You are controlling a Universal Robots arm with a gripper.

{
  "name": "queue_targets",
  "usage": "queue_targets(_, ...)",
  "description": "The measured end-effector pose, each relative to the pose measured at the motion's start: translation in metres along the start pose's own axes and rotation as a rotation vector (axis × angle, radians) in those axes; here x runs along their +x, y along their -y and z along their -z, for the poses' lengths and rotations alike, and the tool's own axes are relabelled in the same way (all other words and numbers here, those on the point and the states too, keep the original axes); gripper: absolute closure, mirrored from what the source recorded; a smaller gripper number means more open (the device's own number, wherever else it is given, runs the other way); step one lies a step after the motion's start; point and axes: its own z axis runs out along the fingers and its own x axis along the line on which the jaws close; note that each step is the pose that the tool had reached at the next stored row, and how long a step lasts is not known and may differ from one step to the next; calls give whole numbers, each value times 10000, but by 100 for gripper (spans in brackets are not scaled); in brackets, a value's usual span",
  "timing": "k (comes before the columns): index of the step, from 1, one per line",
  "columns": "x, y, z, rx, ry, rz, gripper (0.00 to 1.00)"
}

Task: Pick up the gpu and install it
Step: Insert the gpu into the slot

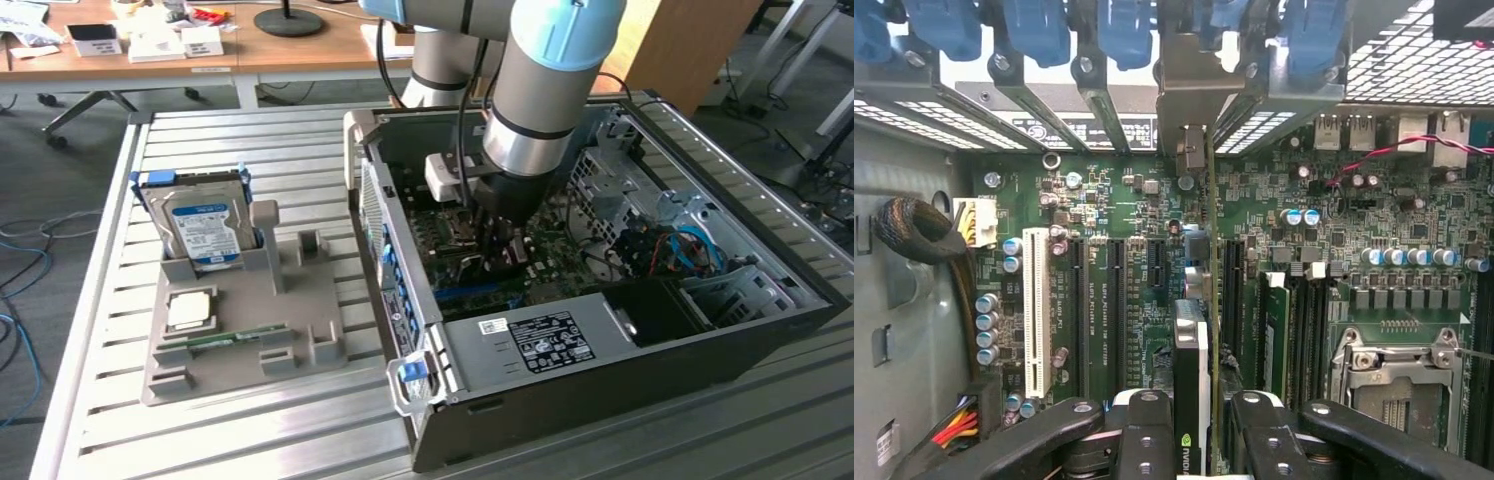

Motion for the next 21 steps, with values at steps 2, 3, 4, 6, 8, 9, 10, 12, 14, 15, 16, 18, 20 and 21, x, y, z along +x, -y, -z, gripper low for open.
queue_targets(2, -1, 1, 6, 4, 8, -1, 73)
queue_targets(3, -1, 1, 12, 4, 6, -2, 73)
queue_targets(4, -1, 0, 20, 0, -1, -2, 73)
queue_targets(6, -1, 1, 28, 1, -6, -3, 73)
queue_targets(8, -1, 0, 29, 1, -84, -14, 73)
queue_targets(9, -1, 0, 29, 2, -116, -17, 73)
queue_targets(10, -1, 1, 29, 2, -124, -18, 73)
queue_targets(12, -1, -4, 29, 12, -127, -23, 73)
queue_targets(14, -1, -7, 24, 30, -120, -22, 73)
queue_targets(15, 0, -7, 23, 33, -117, -37, 73)
queue_targets(16, 0, -7, 22, 35, -117, -69, 73)
queue_targets(18, 0, -8, 22, 38, -118, -147, 73)
queue_targets(20, 0, -8, 21, 40, -118, -188, 73)
queue_targets(21, 0, -8, 21, 40, -118, -195, 73)
